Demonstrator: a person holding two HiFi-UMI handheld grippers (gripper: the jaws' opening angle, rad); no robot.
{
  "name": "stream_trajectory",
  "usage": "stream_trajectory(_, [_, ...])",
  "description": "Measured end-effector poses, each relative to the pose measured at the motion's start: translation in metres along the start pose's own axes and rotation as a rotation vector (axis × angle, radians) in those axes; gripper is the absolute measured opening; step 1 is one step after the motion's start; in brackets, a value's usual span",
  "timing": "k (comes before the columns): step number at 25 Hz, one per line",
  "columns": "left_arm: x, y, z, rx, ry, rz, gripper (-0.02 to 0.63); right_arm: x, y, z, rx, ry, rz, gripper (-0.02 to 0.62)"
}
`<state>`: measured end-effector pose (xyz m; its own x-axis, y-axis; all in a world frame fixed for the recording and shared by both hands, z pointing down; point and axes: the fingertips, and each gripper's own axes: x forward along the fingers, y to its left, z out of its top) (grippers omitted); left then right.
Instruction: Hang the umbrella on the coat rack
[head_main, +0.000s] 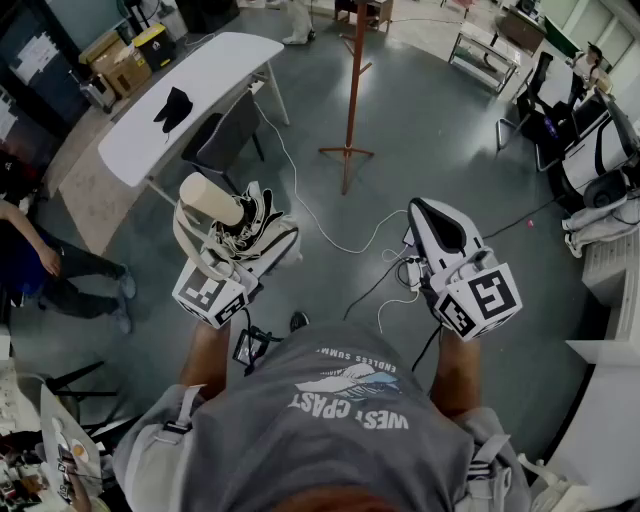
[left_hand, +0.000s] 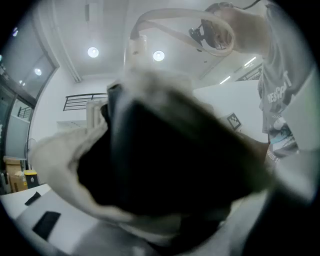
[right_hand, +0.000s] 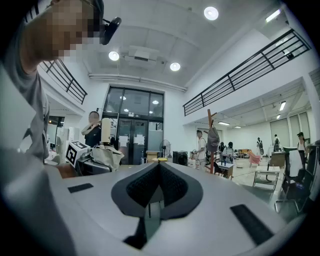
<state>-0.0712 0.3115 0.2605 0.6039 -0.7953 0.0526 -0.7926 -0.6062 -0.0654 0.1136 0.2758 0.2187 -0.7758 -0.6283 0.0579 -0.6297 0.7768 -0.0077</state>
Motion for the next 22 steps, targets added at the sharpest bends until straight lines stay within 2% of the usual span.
stream_trajectory(13, [0.0,0.006,-0.001,-0.001,0.0,-0.002,0.319,0.006,0.0,0.0,0.01,0.0,-0.007,0.028])
stream_trajectory(22, [0.0,0.013,-0.009,-0.01,0.008,-0.04,0.319,0.012,0.0,-0.005,0.05,-0.018,-0.056,0.029])
